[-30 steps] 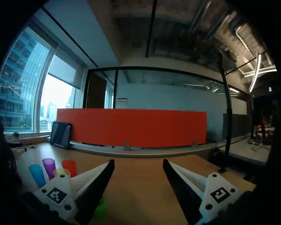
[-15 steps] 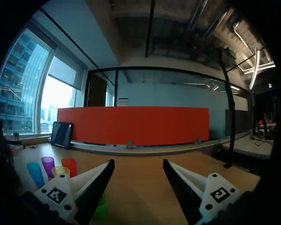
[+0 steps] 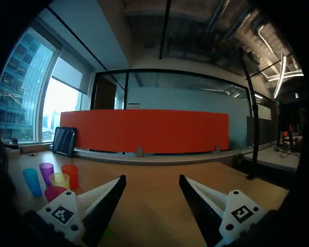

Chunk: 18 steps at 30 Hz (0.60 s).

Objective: Pour water

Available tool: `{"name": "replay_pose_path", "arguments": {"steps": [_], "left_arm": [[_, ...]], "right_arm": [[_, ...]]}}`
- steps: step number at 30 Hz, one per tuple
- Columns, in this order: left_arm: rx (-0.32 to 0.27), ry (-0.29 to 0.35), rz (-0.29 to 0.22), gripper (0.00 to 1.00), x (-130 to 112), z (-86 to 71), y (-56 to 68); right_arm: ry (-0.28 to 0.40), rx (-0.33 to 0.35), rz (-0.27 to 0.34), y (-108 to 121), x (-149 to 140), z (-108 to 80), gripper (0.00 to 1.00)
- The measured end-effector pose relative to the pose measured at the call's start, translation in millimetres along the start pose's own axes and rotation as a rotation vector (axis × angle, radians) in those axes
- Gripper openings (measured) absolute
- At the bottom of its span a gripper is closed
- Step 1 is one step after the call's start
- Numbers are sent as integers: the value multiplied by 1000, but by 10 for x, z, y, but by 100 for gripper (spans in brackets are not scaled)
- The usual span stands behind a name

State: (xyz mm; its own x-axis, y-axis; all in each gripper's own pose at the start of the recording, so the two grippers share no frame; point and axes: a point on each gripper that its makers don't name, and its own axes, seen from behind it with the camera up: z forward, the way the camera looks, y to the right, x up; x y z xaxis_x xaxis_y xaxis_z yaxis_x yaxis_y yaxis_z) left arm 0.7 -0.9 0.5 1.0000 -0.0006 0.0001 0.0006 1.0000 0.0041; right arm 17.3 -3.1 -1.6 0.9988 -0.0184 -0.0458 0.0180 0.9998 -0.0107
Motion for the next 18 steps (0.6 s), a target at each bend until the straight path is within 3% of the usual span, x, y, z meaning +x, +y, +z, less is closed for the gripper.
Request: {"name": "replay_pose_path", "arguments": {"steps": [18], "left_arm": [[0,0,0,96,-2,4,1]], "right_arm": [[-45,0,18,71,-153,27,100]]}}
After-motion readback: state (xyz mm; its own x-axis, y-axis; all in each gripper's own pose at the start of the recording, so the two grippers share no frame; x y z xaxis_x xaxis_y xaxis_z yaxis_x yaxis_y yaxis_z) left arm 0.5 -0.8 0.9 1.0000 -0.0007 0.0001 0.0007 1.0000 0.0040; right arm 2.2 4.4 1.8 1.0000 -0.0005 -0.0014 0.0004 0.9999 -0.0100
